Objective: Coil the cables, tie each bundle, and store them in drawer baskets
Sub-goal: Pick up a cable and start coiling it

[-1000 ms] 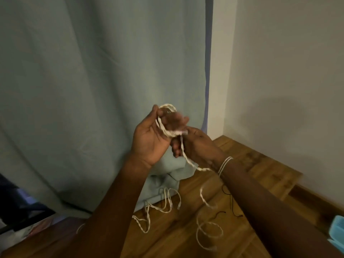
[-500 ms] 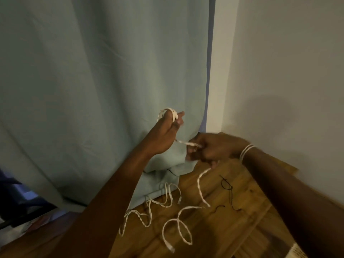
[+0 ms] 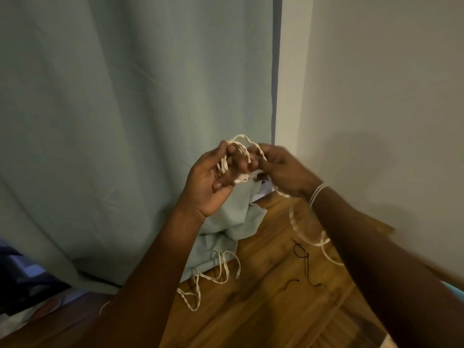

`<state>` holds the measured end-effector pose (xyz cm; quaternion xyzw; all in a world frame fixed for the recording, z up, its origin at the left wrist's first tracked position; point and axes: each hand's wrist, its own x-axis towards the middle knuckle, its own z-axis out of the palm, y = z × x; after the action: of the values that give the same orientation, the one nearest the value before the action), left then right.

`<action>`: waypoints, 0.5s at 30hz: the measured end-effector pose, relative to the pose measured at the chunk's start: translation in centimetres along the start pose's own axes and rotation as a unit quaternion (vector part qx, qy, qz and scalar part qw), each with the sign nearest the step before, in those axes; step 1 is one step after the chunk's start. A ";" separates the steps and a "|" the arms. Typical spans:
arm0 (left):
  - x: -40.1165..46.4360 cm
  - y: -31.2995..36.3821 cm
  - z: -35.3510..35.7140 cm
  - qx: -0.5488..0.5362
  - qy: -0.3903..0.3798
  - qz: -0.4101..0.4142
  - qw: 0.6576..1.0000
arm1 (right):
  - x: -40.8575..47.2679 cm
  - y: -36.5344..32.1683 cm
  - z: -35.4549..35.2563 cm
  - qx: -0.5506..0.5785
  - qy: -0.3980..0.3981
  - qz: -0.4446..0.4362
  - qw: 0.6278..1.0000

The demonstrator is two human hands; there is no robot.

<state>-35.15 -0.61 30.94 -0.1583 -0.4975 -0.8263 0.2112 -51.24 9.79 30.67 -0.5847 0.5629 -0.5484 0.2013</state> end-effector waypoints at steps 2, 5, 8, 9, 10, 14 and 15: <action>0.5 0.5 0.5 -0.035 0.017 0.029 0.999 | -0.6 0.9 1.7 0.049 -0.039 0.063 0.996; 1.2 1.2 1.1 -0.059 0.027 0.067 0.996 | -1.0 2.1 4.4 -0.105 -0.167 0.127 0.972; 2.0 1.6 0.9 0.038 0.079 0.135 0.987 | -2.2 4.1 7.5 -0.244 -0.256 0.157 0.922; 2.1 1.6 0.5 0.135 0.116 0.159 0.971 | -2.8 4.8 8.2 -0.246 -0.258 0.165 0.920; 2.2 1.4 -0.1 0.257 0.151 0.176 0.938 | -3.3 5.2 8.6 -0.247 -0.254 0.160 0.921; 0.4 0.6 -3.7 0.664 0.092 0.093 0.736 | -3.7 2.8 6.0 -0.299 -0.201 0.112 0.926; -0.3 0.6 -4.3 0.691 0.076 0.055 0.717 | -3.7 1.4 4.7 -0.321 -0.163 0.092 0.929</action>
<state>-34.86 -4.61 29.29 0.0679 -0.9030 -0.2491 0.3436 -46.95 10.85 26.43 -0.6448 0.7197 -0.2150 0.1416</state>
